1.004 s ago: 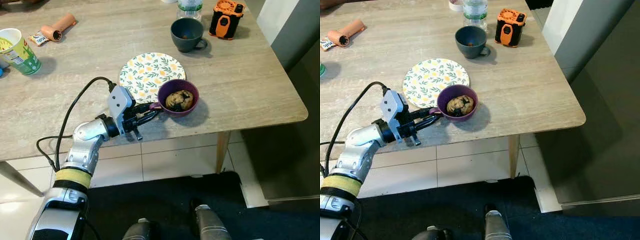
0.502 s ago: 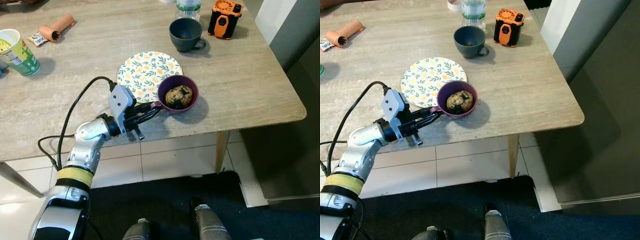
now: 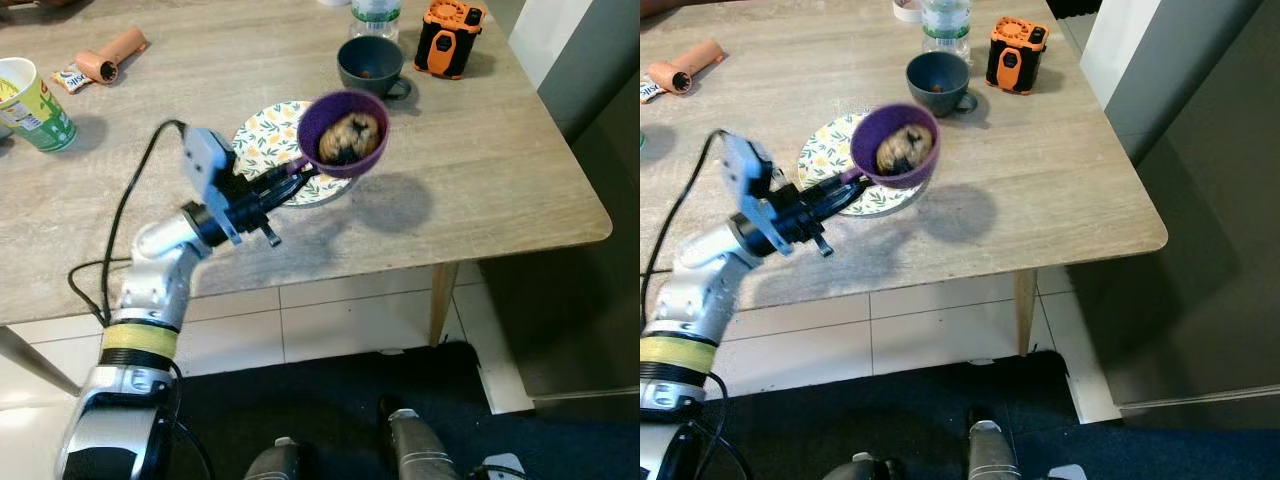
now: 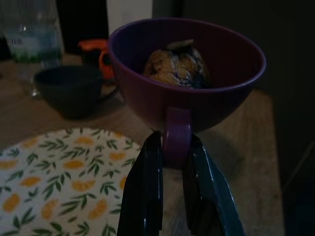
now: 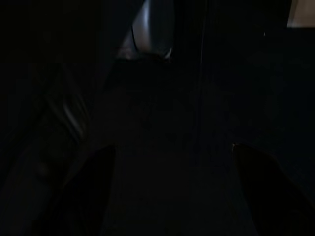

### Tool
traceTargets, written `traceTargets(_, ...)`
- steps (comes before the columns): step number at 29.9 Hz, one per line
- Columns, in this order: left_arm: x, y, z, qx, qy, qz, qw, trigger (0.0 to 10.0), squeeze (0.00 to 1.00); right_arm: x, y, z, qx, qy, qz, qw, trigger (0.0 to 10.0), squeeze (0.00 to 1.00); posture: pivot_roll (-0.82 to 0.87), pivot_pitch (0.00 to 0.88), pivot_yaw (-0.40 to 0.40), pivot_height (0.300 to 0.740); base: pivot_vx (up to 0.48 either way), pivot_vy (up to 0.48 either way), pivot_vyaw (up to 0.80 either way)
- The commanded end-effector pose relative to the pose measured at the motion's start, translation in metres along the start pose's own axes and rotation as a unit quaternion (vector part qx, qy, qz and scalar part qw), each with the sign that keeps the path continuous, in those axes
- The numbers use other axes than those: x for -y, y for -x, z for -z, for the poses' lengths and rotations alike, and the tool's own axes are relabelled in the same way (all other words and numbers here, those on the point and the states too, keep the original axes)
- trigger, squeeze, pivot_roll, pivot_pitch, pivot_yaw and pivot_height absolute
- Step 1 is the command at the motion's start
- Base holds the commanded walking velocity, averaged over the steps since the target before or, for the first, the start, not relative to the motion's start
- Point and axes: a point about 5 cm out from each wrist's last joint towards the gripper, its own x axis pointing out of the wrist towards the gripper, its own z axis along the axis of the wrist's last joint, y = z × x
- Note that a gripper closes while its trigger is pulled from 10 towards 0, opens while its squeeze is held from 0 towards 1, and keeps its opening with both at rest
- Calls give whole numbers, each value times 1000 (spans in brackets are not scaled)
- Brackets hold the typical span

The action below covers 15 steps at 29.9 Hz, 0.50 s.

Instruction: Restocking fridge

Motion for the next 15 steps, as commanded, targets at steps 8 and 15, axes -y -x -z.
traceTargets(8,6,31,-28,10,56,80,995,10000,0,-5,0,8,-28,-7,-3,1000,10000,0,-101,257,27,740,0,0,0)
traceTargets(15,22,48,-35,-4,100,154,983,10000,0,-9,-3,4,-27,-10,-4,1000,10000,0,-86,228,34,740,0,0,0)
